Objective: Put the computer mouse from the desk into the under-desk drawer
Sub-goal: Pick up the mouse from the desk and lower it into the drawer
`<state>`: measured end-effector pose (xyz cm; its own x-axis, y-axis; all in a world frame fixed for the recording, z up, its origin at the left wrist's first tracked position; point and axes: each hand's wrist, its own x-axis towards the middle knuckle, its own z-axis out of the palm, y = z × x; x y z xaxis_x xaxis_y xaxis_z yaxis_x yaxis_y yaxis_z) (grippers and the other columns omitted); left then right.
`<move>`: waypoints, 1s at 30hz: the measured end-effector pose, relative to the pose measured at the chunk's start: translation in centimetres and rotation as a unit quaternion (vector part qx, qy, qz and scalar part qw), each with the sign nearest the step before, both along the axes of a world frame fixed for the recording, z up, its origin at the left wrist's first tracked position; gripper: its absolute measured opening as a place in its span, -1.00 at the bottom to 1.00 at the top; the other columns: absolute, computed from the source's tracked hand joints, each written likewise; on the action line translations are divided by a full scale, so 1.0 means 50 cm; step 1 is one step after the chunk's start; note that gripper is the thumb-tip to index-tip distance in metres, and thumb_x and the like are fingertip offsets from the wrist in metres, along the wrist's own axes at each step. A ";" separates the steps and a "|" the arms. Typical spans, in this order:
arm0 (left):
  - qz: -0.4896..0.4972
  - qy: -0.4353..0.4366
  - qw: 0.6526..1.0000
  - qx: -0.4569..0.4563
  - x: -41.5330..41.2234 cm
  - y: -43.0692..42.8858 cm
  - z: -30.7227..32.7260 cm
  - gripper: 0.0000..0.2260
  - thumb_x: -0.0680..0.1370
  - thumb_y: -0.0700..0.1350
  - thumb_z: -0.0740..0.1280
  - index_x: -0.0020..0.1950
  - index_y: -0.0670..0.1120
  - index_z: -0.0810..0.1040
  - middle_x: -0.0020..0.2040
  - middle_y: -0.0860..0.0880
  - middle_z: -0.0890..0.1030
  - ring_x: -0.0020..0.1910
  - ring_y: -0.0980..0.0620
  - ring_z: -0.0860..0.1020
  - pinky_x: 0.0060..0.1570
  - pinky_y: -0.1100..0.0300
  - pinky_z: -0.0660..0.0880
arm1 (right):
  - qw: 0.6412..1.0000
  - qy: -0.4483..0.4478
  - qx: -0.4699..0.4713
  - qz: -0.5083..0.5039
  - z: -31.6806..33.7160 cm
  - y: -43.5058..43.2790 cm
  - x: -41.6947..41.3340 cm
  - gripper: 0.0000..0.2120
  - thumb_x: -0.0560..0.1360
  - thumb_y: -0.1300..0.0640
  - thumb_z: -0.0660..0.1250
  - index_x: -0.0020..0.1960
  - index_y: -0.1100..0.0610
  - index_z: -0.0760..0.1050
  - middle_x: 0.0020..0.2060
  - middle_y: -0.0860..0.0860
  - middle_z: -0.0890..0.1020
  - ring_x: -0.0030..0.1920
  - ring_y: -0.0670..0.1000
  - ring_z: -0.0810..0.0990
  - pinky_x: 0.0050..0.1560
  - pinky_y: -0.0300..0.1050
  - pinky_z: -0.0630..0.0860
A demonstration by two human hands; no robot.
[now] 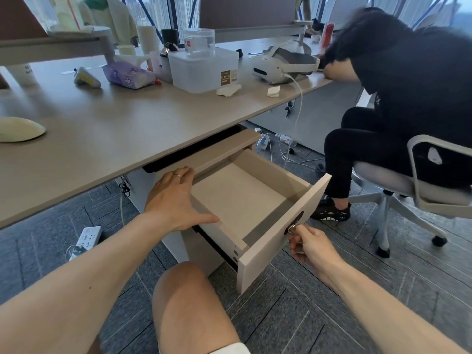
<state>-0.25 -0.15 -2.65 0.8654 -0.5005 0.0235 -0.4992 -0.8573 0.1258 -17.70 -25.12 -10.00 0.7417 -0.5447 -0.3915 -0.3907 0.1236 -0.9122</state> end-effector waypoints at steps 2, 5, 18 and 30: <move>-0.004 0.005 1.000 0.009 0.001 -0.001 0.006 0.28 0.16 0.59 0.38 0.66 -0.03 -0.04 0.66 -0.02 0.05 0.60 -0.07 0.06 0.52 -0.03 0.14 | 1.000 0.003 -0.002 0.003 0.004 -0.001 -0.001 -0.78 0.59 0.14 0.20 -0.13 0.21 0.55 -0.45 0.04 0.56 -0.38 0.03 0.53 -0.22 -0.05 0.48; -0.007 0.035 0.999 0.027 0.006 -0.002 0.031 0.28 0.16 0.61 0.34 0.66 -0.04 -0.04 0.66 -0.05 0.06 0.61 -0.07 0.07 0.53 -0.07 0.18 | 0.999 0.045 -0.009 0.028 0.026 -0.011 -0.006 -0.76 0.61 0.09 0.23 -0.05 0.24 0.57 -0.42 0.05 0.61 -0.40 0.03 0.59 -0.26 -0.06 0.53; -0.038 -0.065 0.991 -0.114 0.003 0.057 0.245 -0.05 0.38 0.55 0.21 0.60 0.00 0.20 0.57 -0.08 0.30 0.52 -0.12 0.26 0.44 -0.10 0.30 | 0.834 0.046 -0.532 0.139 0.312 0.020 0.066 -0.69 0.54 -0.24 0.23 -0.03 0.00 0.47 -0.15 -0.05 0.61 -0.15 0.00 0.60 -0.09 0.06 0.60; 0.169 -0.064 0.983 -0.038 0.095 0.453 0.262 -0.03 0.36 0.58 0.16 0.58 -0.01 0.24 0.61 -0.06 0.26 0.56 -0.12 0.20 0.52 -0.02 0.15 | 0.704 -0.041 -0.614 0.354 0.474 0.342 0.364 -0.43 0.53 -0.29 0.24 0.39 0.05 0.40 0.32 0.09 0.52 0.31 0.12 0.49 0.30 0.09 0.43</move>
